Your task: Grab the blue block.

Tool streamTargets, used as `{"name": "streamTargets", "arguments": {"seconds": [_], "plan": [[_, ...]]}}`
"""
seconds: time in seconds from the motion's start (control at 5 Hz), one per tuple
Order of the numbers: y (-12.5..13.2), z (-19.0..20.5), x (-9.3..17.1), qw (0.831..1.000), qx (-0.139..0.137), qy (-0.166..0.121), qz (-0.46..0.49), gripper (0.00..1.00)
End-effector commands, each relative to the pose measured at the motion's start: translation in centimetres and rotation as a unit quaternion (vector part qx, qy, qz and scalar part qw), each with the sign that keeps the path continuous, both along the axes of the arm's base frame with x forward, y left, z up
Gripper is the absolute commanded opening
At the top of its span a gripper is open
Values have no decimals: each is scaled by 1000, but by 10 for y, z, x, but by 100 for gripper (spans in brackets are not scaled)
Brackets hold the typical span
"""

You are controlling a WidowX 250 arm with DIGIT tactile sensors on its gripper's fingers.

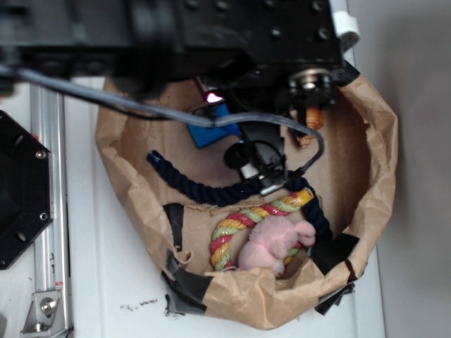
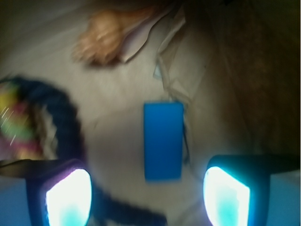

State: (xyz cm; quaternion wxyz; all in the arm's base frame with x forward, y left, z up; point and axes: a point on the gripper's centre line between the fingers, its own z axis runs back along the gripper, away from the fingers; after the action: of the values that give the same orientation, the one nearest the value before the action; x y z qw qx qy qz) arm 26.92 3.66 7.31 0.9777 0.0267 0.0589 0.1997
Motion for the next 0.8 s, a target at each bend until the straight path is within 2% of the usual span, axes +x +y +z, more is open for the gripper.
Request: {"name": "streamTargets", "arguments": {"seconds": [0.0,0.2,0.4,0.6], "plan": [[7,-24,-20,999,31,-24,-1,100],[7,-48,-20,999,44,-12,-13,100],[3,-69,-12,1000,18,-9,-6,0],[1,-65,-13,1000,18,-18,-2,0]]}}
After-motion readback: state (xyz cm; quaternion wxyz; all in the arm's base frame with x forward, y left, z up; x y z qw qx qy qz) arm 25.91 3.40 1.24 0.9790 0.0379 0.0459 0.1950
